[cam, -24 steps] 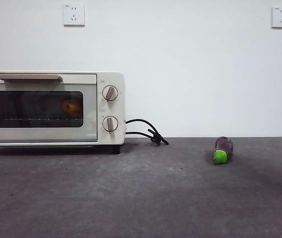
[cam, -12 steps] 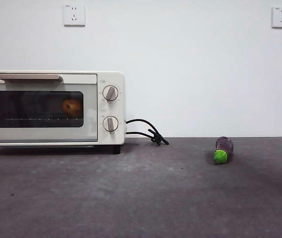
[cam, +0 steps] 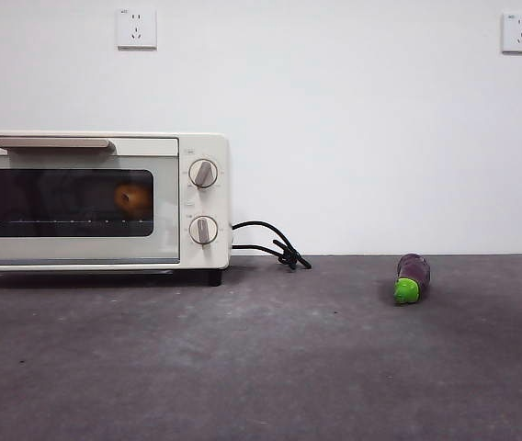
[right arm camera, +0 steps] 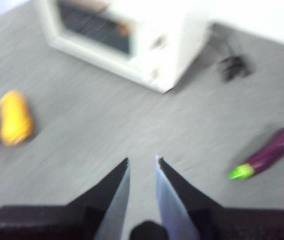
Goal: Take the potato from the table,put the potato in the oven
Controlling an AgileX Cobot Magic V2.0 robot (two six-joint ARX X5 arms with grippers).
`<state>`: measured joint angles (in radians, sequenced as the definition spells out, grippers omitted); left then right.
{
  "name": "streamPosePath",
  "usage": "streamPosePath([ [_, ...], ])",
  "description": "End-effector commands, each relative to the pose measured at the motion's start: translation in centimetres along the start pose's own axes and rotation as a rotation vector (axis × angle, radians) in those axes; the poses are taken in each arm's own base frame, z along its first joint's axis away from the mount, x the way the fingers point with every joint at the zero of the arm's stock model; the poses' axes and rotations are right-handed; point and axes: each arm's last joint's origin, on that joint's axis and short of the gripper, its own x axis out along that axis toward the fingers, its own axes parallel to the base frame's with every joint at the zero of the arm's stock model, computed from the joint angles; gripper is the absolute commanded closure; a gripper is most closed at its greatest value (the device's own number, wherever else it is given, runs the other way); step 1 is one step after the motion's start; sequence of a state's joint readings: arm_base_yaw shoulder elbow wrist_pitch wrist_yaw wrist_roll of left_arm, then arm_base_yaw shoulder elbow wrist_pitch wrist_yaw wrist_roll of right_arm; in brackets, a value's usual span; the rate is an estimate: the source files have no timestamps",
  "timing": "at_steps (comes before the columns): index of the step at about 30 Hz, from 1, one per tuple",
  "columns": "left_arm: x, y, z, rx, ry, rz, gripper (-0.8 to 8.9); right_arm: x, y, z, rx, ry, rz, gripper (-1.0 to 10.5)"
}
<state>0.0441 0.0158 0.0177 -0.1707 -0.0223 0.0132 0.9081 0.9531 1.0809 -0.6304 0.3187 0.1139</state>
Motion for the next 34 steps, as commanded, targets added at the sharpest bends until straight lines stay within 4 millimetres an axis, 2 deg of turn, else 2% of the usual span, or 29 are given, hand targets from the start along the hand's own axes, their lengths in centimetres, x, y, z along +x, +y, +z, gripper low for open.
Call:
streamPosePath([
  [1,0.1,0.0,-0.3,-0.011,0.002,-0.001,8.17,-0.8,-2.6,0.2,0.008,-0.05,-0.046,8.5],
  [6,0.1,0.0,-0.3,-0.011,0.003,-0.001,8.18,-3.6,-7.8,-1.2,0.002,-0.188,-0.316,8.5],
  [10,0.1,0.0,-0.3,-0.011,0.003,-0.001,8.18,-3.4,-9.3,-2.9,-0.02,-0.288,-0.441,8.5],
  [15,0.1,0.0,-0.3,-0.011,0.003,-0.001,8.17,-1.8,-9.9,-6.4,-0.06,-0.364,-0.433,8.5],
  [19,0.1,0.0,-0.3,-0.011,0.003,0.0,8.17,-0.3,-10.1,-10.5,-0.066,-0.363,-0.403,8.5],
  [25,0.1,0.0,-0.3,-0.011,0.003,-0.001,8.17,1.0,-10.0,-16.0,-0.045,-0.372,-0.396,8.5],
  [28,0.1,0.0,-0.3,-0.011,0.003,0.0,8.17,1.3,-9.5,-18.1,-0.02,-0.384,-0.355,8.5],
  [34,0.1,0.0,-0.3,-0.011,0.003,0.0,8.17,1.6,-9.0,-21.0,-0.021,-0.424,-0.378,8.5],
])
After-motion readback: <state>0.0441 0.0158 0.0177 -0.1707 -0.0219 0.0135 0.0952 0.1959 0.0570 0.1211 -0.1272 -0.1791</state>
